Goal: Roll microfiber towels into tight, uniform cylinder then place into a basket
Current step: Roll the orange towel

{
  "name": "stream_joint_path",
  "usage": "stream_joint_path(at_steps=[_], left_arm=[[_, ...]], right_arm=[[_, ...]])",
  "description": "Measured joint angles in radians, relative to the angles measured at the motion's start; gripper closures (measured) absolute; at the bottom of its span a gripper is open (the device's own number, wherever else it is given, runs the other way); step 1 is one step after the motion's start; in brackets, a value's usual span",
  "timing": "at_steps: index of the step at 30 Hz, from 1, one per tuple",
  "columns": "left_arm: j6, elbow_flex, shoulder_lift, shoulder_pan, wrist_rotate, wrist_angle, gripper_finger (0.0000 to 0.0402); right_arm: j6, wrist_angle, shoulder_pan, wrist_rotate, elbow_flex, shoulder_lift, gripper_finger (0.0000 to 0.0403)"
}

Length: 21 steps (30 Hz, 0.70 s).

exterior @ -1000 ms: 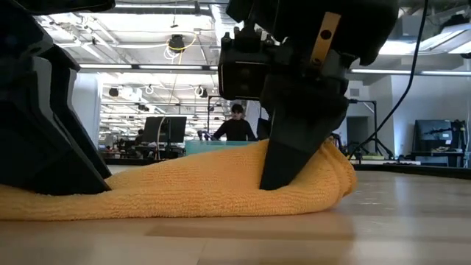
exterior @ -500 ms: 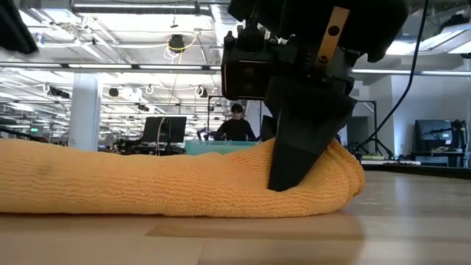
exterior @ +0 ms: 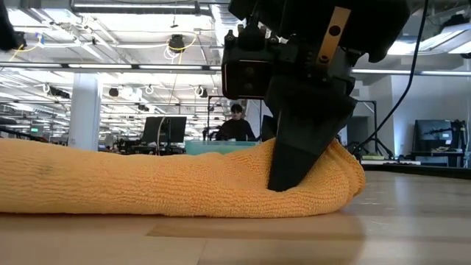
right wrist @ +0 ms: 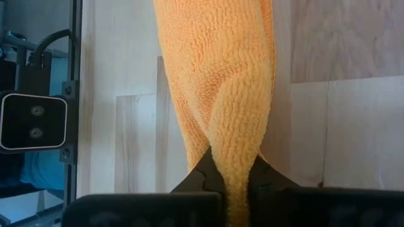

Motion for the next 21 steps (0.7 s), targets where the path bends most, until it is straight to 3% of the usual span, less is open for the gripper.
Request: stream_joint_path(at_steps=[5, 9, 12, 17, 21], left_arm=[[0.034, 0.0, 0.0, 0.058, 0.147, 0.001, 0.0229], [0.205, 0.001, 0.0, 0.091, 0.258, -0.038, 0.02], [0.224, 0.002, 0.0, 0.088, 0.27, -0.168, 0.0197], [0.072, -0.005, -0.007, 0.068, 0.235, -0.439, 0.0211], [0.035, -0.1, -0.075, 0.047, 0.238, -0.351, 0.0233]], right_arm=[[0.0, 0.001, 0.0, 0.002, 0.0, 0.0, 0.0372], [0.0, 0.002, 0.0, 0.002, 0.0, 0.0, 0.037], [0.0, 0.002, 0.0, 0.002, 0.0, 0.0, 0.0377], [0.0, 0.003, 0.0, 0.002, 0.0, 0.0, 0.0375], [0.0, 0.009, 0.0, 0.002, 0.0, 0.0, 0.0369]])
